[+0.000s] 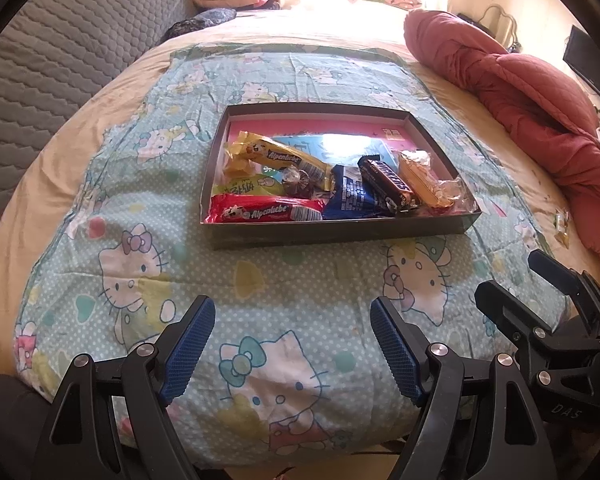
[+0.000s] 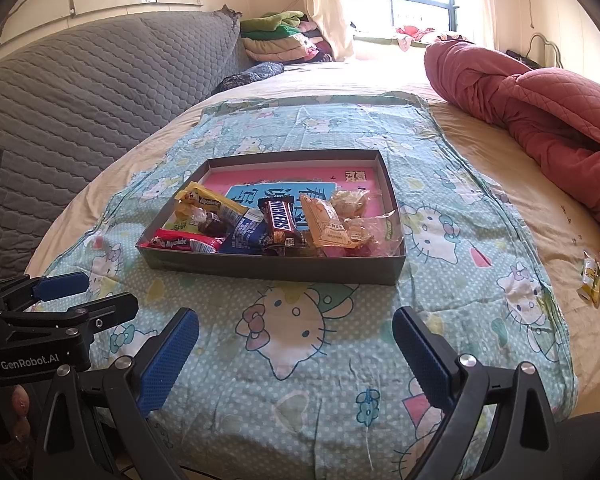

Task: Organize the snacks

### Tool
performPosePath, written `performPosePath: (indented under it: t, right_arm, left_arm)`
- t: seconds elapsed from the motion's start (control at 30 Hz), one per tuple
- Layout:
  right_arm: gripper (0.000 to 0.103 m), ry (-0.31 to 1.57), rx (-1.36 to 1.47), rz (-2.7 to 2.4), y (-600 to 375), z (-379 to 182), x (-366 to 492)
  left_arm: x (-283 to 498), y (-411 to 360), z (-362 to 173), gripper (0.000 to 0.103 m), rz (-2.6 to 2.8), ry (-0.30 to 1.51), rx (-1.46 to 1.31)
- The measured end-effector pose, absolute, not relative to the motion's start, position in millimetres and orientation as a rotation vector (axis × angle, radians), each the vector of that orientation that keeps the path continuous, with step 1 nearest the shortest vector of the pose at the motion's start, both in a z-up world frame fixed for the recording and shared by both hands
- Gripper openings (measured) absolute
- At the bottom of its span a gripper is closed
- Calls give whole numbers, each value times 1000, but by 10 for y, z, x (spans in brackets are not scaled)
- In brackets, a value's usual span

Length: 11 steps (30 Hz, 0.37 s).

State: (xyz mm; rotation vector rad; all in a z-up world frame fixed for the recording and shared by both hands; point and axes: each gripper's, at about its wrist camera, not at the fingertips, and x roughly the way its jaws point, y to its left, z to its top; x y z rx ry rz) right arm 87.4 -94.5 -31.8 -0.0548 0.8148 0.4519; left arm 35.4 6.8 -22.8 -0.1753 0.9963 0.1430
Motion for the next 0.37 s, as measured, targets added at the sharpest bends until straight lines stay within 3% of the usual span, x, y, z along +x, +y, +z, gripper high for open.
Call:
performPosePath:
  t: [0.37]
  right_arm:
    - [98,820,-53,453,-939,-341,876]
  left_arm:
    - [344,99,-258,81,137,979,-209]
